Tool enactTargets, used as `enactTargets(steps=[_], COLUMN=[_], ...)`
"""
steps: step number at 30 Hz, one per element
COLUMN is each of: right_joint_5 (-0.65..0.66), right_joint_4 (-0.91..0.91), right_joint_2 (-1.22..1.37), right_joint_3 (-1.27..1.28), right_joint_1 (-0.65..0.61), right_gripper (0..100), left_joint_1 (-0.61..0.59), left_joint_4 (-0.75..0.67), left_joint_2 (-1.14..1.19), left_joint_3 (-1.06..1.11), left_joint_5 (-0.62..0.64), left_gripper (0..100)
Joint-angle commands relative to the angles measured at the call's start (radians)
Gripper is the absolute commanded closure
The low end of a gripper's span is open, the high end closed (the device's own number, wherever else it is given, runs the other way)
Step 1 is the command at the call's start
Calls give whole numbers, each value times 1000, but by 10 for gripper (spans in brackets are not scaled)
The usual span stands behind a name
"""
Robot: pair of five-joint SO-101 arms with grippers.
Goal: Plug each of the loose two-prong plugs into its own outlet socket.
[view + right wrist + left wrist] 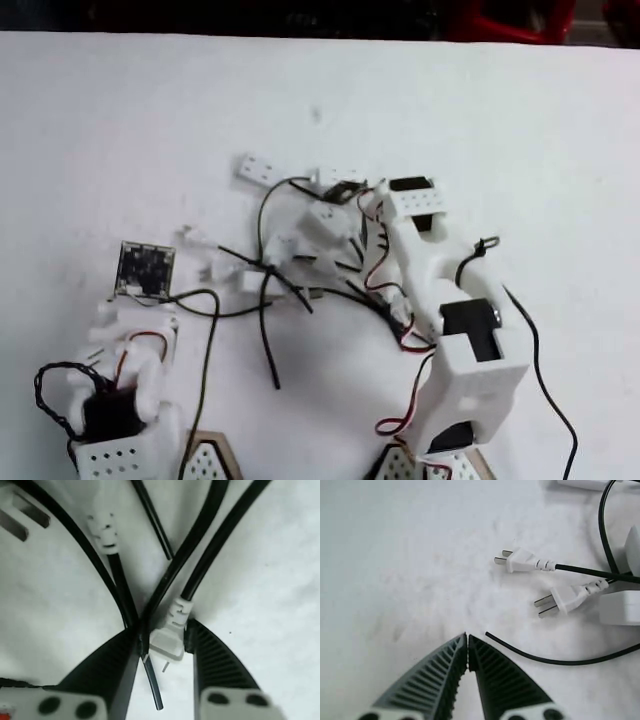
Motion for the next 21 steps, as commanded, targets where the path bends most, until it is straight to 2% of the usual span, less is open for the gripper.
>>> enactTargets(steps=[1,4,8,17,21], right_joint_5=[0,2,2,43,64], right_joint_4=[-10,-24,-2,13,-1], right_joint_2=[44,71,2,-343,-380], right_joint_3=[-18,-29,-64,-71,-69], right_joint_1=[15,16,48,168,202], right_gripper=[926,985,981,981,981], left_joint_1=[-4,-4,-5,-2,-2], left_joint_4=[-26,-25,-25,-25,-25], left_joint_2=[-12,-12,-12,-12,-12], left_joint_3=[-8,-8,-8,-8,-8], left_joint_5=[-9,-9,-9,-9,-9], left_gripper=[972,972,972,972,972])
